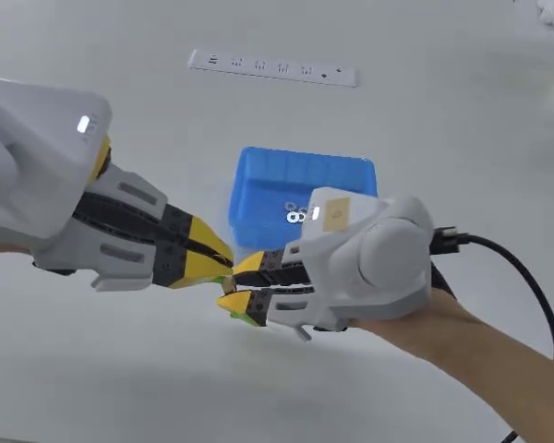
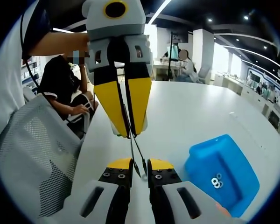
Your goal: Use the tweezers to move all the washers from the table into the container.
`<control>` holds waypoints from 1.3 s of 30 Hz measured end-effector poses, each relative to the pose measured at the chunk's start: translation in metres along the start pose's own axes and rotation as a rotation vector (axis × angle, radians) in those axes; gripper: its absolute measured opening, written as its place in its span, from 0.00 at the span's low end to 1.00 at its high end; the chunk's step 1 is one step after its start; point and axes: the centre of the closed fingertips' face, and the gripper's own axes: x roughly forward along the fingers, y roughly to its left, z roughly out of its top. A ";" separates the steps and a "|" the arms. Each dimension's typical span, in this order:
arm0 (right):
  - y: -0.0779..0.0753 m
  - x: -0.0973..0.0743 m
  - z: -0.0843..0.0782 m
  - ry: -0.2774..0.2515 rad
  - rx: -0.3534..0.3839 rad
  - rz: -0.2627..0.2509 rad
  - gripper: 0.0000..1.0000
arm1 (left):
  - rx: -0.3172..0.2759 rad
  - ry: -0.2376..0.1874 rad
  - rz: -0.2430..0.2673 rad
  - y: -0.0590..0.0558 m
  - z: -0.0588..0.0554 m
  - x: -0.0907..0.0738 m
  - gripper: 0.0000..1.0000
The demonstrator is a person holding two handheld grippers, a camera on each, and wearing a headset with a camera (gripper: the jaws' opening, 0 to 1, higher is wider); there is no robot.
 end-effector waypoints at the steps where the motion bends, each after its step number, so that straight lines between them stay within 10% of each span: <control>1: 0.000 0.001 -0.001 0.000 0.004 0.002 0.13 | -0.002 0.000 -0.001 0.001 -0.002 0.000 0.06; 17: 0.003 0.012 -0.011 0.025 0.030 0.014 0.13 | -0.025 0.022 0.007 0.004 -0.023 0.000 0.06; 39: 0.001 0.016 -0.015 0.041 0.037 0.012 0.12 | -0.029 0.011 -0.003 0.006 -0.024 0.005 0.06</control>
